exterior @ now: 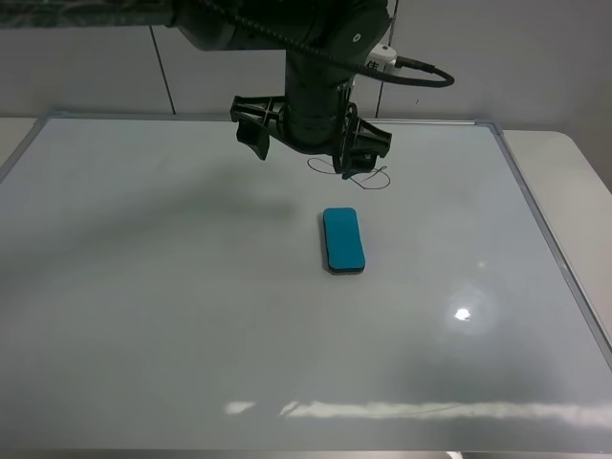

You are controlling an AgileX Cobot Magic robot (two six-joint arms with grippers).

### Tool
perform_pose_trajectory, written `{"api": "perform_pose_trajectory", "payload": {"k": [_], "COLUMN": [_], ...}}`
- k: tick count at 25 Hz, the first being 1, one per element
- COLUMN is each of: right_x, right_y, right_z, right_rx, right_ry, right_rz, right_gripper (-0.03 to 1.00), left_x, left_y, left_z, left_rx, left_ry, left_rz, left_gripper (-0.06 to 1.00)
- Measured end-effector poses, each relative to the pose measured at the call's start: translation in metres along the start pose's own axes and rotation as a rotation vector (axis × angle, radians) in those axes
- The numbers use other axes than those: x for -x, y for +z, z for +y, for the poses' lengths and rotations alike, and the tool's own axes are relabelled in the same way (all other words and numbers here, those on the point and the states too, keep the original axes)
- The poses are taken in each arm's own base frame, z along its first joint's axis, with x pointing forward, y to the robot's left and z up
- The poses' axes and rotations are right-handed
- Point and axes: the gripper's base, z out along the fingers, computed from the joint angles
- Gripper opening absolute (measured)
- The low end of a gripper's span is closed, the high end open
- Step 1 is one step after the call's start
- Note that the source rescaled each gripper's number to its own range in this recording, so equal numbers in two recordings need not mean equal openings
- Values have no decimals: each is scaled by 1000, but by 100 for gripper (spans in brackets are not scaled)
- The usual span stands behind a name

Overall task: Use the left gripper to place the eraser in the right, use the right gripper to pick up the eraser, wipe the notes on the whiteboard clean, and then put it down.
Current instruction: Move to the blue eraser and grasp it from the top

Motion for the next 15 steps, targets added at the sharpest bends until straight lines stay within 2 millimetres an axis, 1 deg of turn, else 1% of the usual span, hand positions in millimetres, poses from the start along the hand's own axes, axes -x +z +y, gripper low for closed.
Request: {"api": "perform_pose_trajectory", "payload": {"k": [4,6,8,11,14,15], "right_x": [0,0,0,0,0,0], "right_y": [0,0,0,0,0,0], "right_z": [0,0,0,0,0,0], "right_rx": [0,0,0,0,0,0], "right_ry": [0,0,0,0,0,0], "right_rz": [0,0,0,0,0,0], "right_gripper": [97,97,97,97,97,97], "left_x": [3,6,12,25,37,40], "left_y": [-13,-24,-39,-68,-100,-108], "left_z": [6,12,22,46,79,92], "left_rx": [18,23,21,3,-26,-36], "left_ry": [32,37,32,9,-20,-37], "left_rz": [-15,-32,-52,-107,-158,-162], "left_gripper": [99,100,100,100,100,100]}}
